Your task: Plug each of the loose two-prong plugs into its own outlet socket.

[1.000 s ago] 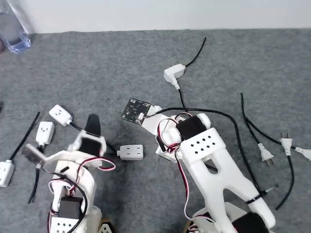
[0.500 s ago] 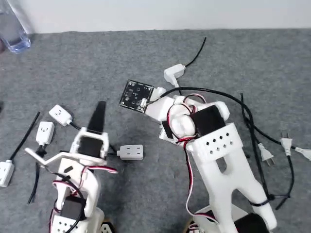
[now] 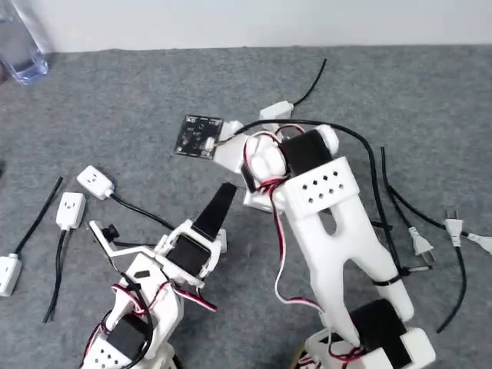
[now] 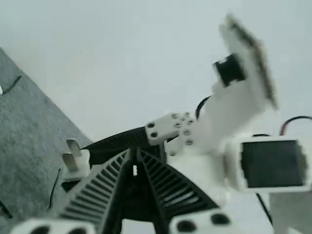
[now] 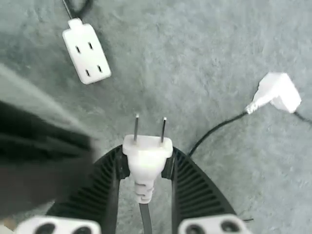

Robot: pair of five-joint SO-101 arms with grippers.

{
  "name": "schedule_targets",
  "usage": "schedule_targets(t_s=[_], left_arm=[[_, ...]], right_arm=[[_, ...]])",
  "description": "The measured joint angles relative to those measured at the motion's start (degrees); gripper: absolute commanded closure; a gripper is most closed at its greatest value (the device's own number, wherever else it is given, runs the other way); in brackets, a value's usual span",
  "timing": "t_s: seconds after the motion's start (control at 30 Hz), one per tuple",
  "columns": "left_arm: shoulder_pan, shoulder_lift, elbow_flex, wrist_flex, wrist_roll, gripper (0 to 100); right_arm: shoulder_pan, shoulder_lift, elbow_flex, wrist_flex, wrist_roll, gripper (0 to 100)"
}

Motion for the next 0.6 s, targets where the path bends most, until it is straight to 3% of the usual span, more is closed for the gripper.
schedule_targets(t_s=[0.2, 0.6], left_arm=[[0.09, 0.0, -0.09, 0.0, 0.0, 99], [-0.44, 0.0, -0.09, 0.0, 0.0, 99]], right_arm=[[-5.1, 0.0, -2.02, 3.6, 0.0, 99.1], [-6.51, -0.97, -5.54, 5.71, 0.0, 99.1]])
